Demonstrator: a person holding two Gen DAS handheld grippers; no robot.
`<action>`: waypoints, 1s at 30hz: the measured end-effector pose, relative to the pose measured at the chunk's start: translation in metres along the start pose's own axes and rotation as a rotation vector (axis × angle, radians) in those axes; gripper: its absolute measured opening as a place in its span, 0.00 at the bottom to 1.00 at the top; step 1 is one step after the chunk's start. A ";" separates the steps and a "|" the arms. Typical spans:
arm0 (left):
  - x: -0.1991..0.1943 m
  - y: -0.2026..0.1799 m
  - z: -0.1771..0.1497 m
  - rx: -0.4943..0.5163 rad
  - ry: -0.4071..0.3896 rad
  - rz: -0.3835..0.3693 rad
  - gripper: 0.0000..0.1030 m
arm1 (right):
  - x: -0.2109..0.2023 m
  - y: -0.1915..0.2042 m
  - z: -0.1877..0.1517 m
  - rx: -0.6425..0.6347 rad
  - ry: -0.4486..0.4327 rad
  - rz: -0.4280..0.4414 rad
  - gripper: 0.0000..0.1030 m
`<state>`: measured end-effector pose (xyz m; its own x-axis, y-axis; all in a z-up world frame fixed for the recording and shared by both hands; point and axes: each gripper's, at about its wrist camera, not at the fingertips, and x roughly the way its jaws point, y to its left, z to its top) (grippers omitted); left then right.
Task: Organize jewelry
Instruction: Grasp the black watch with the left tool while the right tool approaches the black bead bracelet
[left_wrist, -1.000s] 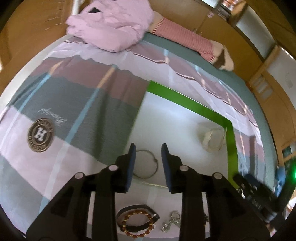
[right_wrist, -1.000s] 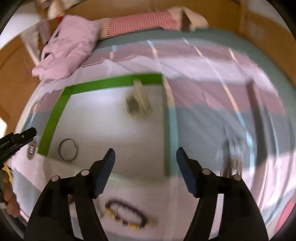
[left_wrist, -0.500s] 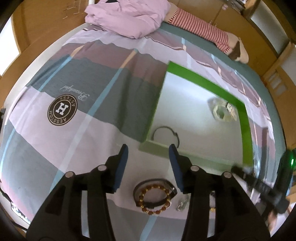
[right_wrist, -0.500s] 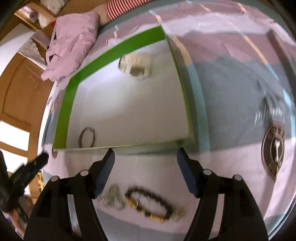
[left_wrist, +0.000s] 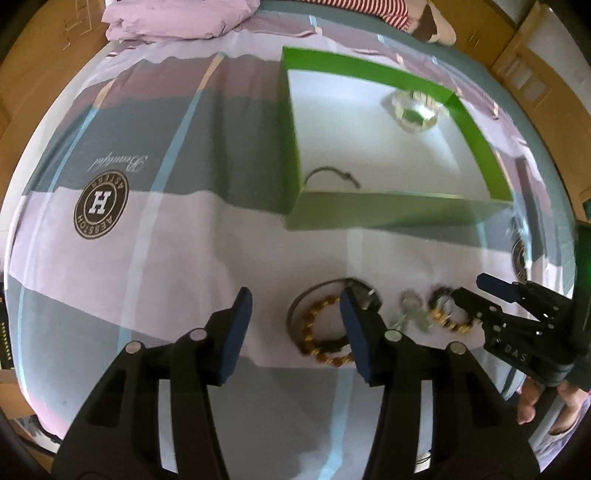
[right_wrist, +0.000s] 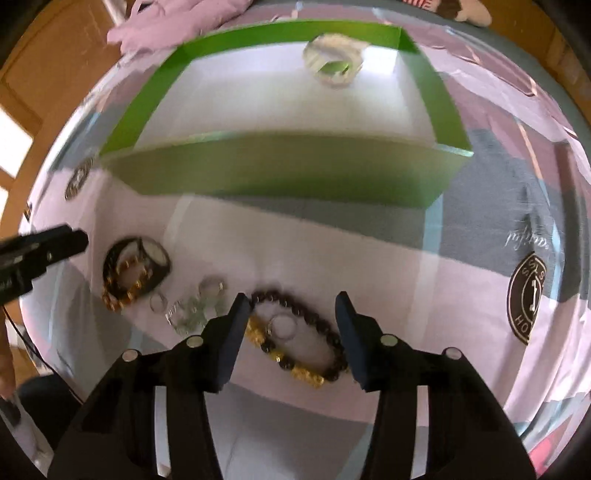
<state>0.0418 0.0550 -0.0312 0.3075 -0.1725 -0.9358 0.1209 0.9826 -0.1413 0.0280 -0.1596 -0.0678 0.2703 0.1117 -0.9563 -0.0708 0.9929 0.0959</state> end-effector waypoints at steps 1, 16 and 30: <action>0.003 0.002 -0.001 -0.001 0.009 0.004 0.48 | 0.001 -0.001 0.000 0.003 0.004 0.000 0.49; 0.053 -0.005 -0.007 -0.074 0.127 0.007 0.06 | -0.006 -0.025 -0.011 0.036 0.006 -0.007 0.49; 0.010 -0.026 -0.007 -0.089 0.011 -0.273 0.03 | 0.010 -0.017 -0.001 0.046 0.013 -0.032 0.50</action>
<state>0.0351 0.0280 -0.0396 0.2642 -0.4315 -0.8625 0.1142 0.9020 -0.4163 0.0306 -0.1752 -0.0790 0.2588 0.0798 -0.9626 -0.0183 0.9968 0.0778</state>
